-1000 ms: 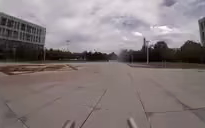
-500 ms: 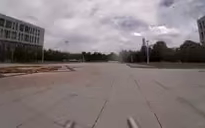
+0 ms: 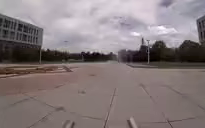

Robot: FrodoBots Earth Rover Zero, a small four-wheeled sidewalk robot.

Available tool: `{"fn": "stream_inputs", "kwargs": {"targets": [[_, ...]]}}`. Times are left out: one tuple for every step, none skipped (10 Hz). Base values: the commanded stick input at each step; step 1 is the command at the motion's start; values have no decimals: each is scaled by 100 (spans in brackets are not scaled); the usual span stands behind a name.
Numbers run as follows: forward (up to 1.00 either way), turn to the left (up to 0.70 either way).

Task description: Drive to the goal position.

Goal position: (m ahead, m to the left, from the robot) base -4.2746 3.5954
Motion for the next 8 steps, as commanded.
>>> {"fn": "stream_inputs", "kwargs": {"targets": [[100, 0], [100, 0], [100, 0], [100, 0], [100, 20], [100, 40], [100, 40], [1, 99]]}}
